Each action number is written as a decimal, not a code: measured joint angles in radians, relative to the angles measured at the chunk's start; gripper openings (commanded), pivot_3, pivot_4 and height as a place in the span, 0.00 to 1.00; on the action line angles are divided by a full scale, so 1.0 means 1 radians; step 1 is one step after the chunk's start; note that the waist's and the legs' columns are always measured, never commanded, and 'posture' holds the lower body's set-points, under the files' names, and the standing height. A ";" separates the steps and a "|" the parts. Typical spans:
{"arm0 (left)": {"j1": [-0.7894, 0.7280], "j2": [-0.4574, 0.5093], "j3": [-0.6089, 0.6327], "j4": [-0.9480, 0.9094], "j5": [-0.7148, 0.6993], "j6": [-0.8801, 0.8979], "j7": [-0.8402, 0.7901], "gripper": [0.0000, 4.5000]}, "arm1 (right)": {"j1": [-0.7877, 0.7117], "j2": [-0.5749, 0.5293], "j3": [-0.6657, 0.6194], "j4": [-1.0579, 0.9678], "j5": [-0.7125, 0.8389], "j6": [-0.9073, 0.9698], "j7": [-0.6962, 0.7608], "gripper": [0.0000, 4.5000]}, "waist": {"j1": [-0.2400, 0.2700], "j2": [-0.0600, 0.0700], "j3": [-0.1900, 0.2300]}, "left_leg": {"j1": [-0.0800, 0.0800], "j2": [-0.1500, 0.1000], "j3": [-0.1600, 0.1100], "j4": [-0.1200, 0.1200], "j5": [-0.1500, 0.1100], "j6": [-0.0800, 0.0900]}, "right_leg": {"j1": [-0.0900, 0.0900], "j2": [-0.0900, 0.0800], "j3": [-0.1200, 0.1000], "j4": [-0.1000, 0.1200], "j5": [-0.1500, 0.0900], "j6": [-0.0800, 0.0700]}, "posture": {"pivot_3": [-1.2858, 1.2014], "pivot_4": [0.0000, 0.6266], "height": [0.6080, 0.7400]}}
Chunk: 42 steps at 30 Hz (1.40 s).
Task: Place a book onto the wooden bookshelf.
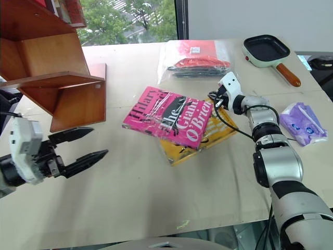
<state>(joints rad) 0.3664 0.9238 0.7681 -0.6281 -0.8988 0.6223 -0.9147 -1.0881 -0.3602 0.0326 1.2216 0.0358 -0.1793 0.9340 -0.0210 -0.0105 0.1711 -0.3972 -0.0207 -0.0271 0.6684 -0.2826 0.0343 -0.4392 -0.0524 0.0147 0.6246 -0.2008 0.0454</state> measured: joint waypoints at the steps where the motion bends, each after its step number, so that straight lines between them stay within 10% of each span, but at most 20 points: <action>1: 0.009 0.000 0.018 -0.004 -0.001 0.006 -0.003 1.00 | -0.007 0.002 0.000 0.008 -0.001 -0.001 0.034 0.01 | -0.002 0.000 0.000 | 0.000 0.000 0.000 0.000 0.000 0.000 | 0.000 0.000 0.000 0.000 0.000 0.000 | 0.52 0.24 0.96; 16: 0.083 -0.052 0.008 -0.056 0.032 0.007 -0.016 1.00 | 0.045 -0.001 -0.001 -0.054 0.003 0.003 0.367 0.01 | -0.019 0.000 0.000 | 0.001 0.000 -0.003 0.000 0.002 -0.003 | 0.000 0.000 0.000 0.003 0.002 -0.002 | 0.52 0.24 0.96; 42: 0.070 -0.064 -0.068 -0.037 0.072 0.006 -0.016 1.00 | 0.203 0.015 0.043 -0.436 0.074 0.151 0.448 0.01 | -0.018 0.000 0.000 | 0.002 0.000 -0.003 0.001 0.002 -0.003 | 0.000 0.000 0.000 0.005 0.002 -0.002 | 0.52 0.24 0.96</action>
<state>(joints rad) 0.4360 0.8593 0.6999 -0.6647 -0.8273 0.6285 -0.9306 -0.8853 -0.3451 0.0754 0.7851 0.1097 -0.0286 1.3822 -0.0392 -0.0106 0.1709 -0.3956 -0.0203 -0.0300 0.6689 -0.2807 0.0311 -0.4390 -0.0522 0.0150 0.6291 -0.1991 0.0433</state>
